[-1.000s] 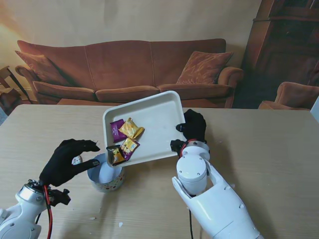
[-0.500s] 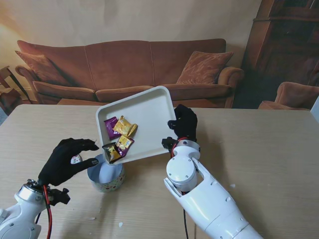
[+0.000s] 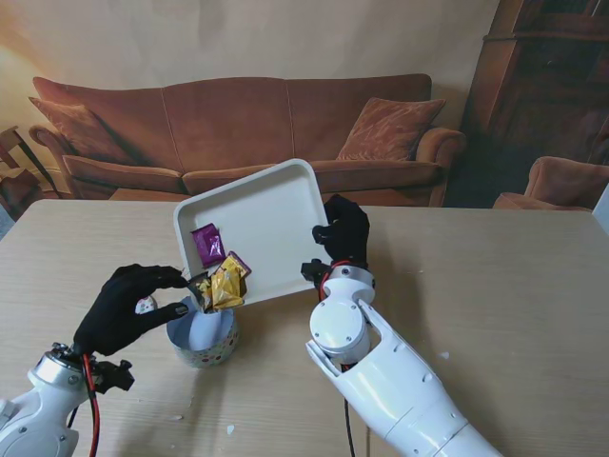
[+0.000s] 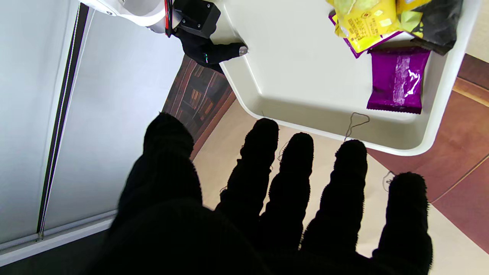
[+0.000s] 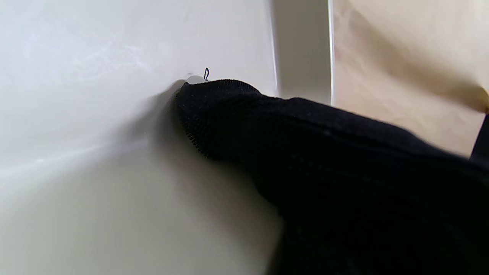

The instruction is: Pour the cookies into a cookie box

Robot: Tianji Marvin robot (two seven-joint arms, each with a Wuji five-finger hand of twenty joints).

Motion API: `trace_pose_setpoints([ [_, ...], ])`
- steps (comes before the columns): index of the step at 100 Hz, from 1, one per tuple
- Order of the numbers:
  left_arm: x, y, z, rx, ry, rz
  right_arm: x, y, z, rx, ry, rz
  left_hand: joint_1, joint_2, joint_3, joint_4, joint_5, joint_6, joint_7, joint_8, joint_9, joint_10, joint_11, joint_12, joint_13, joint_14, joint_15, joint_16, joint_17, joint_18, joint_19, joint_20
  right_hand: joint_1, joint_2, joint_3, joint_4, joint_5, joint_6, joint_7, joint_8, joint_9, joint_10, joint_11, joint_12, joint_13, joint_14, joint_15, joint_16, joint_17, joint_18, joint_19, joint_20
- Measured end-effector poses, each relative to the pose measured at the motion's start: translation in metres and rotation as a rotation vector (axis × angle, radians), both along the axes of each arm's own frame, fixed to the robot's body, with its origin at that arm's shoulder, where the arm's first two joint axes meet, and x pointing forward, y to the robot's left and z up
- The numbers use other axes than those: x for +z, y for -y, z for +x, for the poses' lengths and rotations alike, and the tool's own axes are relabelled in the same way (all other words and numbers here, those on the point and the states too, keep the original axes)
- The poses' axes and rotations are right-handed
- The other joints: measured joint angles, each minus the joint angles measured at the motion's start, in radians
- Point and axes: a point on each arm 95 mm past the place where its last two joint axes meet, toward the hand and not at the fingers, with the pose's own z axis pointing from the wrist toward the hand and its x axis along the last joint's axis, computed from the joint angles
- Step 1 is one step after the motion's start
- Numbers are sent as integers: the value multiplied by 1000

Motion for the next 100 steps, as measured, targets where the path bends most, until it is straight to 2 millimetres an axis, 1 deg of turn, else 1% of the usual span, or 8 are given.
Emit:
trace_pose_setpoints([
  [11,0,0,0,0,0,0,2,-4,0,12,19,-11,0,0,0,0,0,0,0,0,0,0,0,0,0,0,0,0,0,0,0,0,0,0,0,0,0,0,0,-1,0,0,0,-2,0,0,0,0,0,0,0,0],
  [36,0,0,0,1,2,0,-4,-8,3,14,33,-23,0,0,0,0,0,0,0,0,0,0,0,0,0,0,0,0,0,0,0,0,0,-1,0,0,0,0,0,-3,1,0,0,-5,0,0,0,0,0,0,0,0],
  [63,1,-1,0,4,7,-1,5,-12,-1,20,110,-46,0,0,0,0,0,0,0,0,0,0,0,0,0,0,0,0,0,0,0,0,0,-2,0,0,0,0,0,-4,1,0,0,-7,0,0,0,0,0,0,0,0],
  [86,1,-1,0,6,14,3,-10,-13,4,30,131,-68,0,0,0,0,0,0,0,0,0,0,0,0,0,0,0,0,0,0,0,0,8,-2,0,0,0,0,3,-5,2,0,0,-16,0,0,0,0,0,0,0,0],
  [100,1,-1,1,7,16,4,-9,-15,4,39,152,-91,0,0,0,0,0,0,0,0,0,0,0,0,0,0,0,0,0,0,0,0,8,-2,0,0,-1,0,32,-6,8,0,0,-20,0,0,0,-1,2,-1,4,0],
])
